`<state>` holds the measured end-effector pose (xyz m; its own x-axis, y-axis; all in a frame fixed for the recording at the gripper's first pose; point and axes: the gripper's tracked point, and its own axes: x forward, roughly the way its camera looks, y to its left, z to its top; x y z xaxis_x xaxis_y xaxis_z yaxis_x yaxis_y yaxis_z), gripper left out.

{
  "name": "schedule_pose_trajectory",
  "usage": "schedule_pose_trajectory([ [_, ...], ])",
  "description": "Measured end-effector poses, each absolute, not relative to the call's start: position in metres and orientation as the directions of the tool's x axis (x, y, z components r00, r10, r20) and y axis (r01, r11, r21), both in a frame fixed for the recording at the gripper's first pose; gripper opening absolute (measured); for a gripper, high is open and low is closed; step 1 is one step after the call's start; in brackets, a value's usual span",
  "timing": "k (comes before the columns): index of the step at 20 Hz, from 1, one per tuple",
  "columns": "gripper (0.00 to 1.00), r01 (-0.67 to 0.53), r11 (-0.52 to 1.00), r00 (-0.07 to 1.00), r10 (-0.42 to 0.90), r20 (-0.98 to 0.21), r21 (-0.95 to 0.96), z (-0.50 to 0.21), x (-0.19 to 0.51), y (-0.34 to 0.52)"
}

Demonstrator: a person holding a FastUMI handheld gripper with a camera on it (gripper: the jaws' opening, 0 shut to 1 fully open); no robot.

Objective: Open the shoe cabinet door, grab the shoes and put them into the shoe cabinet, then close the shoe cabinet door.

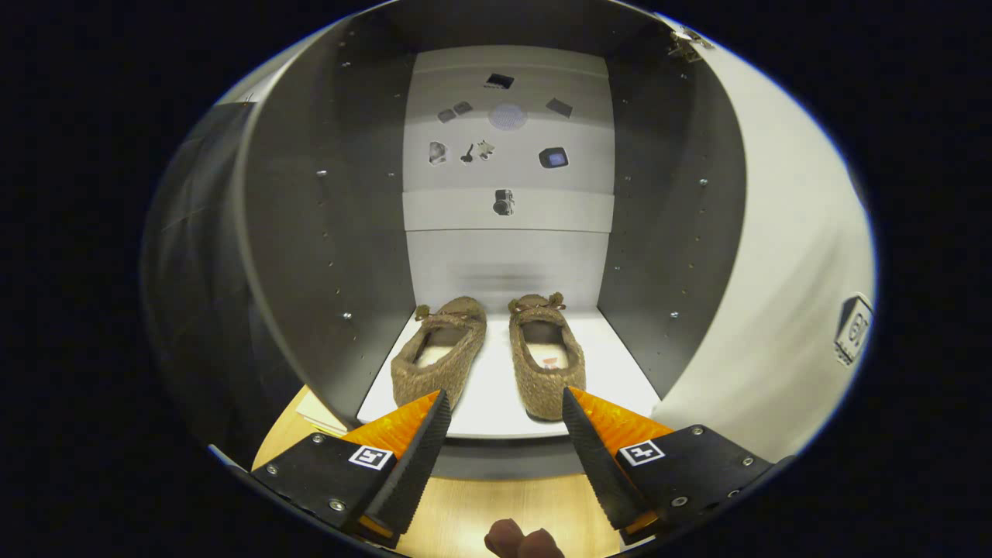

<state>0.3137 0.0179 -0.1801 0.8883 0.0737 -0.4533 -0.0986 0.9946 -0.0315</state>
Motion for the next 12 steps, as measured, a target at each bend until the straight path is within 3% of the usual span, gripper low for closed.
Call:
schedule_pose_trajectory([
  [12, 0.93, -0.217, 0.972, 0.897, 0.237, -0.374, 0.096, -0.147, 0.116, -0.042],
])
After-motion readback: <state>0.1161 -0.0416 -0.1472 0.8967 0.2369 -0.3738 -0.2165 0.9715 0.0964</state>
